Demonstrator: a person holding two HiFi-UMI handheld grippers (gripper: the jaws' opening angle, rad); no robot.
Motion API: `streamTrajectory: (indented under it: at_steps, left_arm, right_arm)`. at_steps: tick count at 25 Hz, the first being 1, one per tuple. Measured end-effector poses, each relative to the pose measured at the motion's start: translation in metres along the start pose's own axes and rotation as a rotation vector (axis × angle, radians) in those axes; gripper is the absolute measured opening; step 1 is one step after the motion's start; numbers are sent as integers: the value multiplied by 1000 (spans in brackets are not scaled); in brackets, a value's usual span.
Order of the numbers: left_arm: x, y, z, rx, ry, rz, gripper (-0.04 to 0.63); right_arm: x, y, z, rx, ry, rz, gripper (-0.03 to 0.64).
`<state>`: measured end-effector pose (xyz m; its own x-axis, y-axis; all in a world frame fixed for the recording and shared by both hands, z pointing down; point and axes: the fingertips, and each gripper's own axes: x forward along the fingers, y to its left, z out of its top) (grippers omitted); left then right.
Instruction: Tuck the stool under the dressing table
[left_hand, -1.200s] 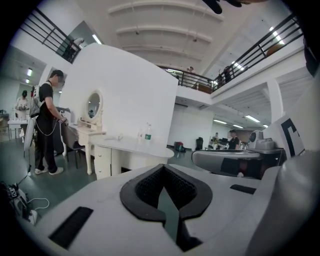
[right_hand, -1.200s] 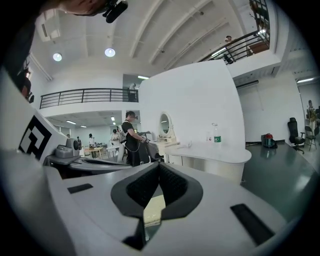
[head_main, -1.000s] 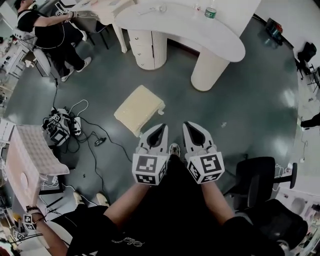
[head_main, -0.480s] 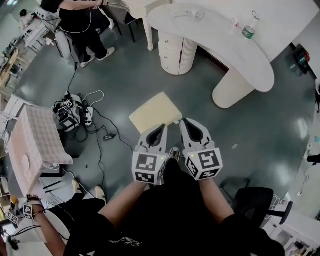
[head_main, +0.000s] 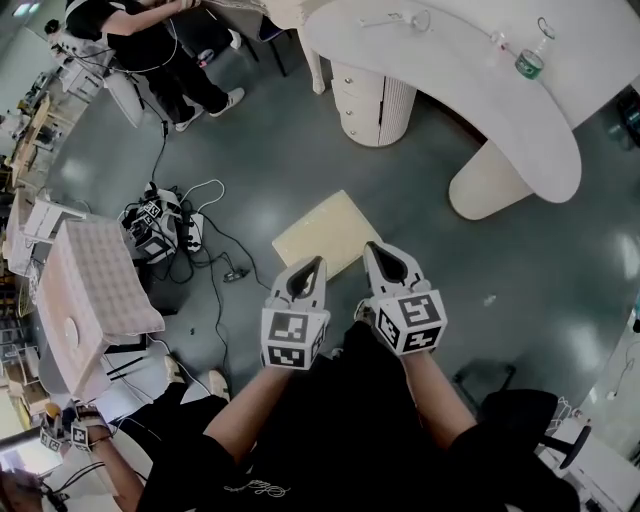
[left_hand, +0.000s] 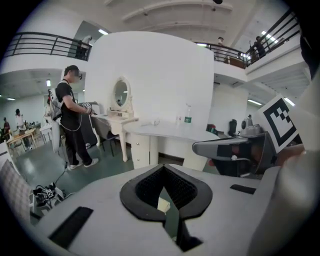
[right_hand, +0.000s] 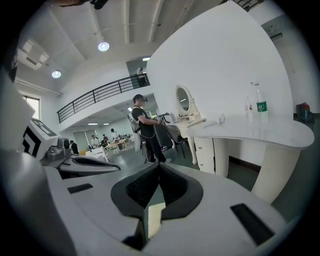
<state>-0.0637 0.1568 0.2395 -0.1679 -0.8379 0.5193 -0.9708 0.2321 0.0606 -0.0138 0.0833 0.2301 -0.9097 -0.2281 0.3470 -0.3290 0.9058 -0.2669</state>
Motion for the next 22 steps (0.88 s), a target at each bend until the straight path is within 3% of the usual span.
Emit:
streamTrajectory:
  at_steps: [5,11,16,22]
  left_arm:
    - [17,24,-15,-5,82,7,5]
    - [44,53,-18,2,120,-11,5]
    - [68,87,-27,21,156,-74,5]
    - [112,139,-50,58,285,-172,5]
  right_arm:
    - [20,-8,-11,12,39,-4,6]
    - [56,-12,-12,27,68,-12,6]
    - [91,-12,-26,50,130,-48,6]
    - [141,-8,-52,115,212,-112,6]
